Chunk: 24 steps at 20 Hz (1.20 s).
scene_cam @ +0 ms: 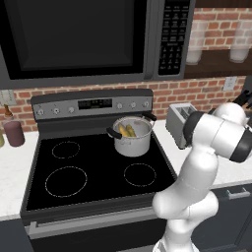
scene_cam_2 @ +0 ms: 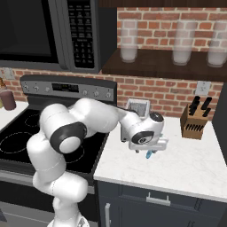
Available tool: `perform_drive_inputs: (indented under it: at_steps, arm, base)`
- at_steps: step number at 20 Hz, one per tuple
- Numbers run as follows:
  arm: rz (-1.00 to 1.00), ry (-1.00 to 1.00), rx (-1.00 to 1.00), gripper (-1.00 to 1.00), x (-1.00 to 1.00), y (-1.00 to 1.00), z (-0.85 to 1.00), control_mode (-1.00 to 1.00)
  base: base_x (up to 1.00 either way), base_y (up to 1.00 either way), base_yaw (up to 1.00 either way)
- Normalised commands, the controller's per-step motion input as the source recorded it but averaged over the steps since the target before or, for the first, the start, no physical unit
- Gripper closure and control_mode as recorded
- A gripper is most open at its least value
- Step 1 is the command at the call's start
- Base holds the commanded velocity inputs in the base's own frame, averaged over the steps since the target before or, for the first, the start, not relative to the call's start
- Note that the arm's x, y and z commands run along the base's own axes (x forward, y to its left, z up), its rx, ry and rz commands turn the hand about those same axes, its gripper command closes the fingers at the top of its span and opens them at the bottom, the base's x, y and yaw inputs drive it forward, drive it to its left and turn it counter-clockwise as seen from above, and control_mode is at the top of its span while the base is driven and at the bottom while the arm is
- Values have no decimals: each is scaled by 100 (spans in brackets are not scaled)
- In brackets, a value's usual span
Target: Put the cucumber and potato in the pot. Retrieve the spatula and lightly stir the vegetables in the pot.
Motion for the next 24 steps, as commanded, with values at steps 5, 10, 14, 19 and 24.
perform_drive_inputs:
  at_steps: [5, 10, 14, 19, 24]
  arm:
    - [-1, 0, 0, -100, 0, -11, -16, -100]
    - [-6, -3, 0, -100, 0, 0, -15, -100]
    - [-6, -3, 2, -100, 0, 0, -20, -100]
    - [-5, -2, 1, -100, 6, 0, -18, -100]
    - [-2, 0, 6, -100, 18, -5, -8, -100]
  base:
    - [0, 0, 0]
    - [0, 0, 0]
    - [0, 0, 0]
    - [0, 0, 0]
    - [0, 0, 0]
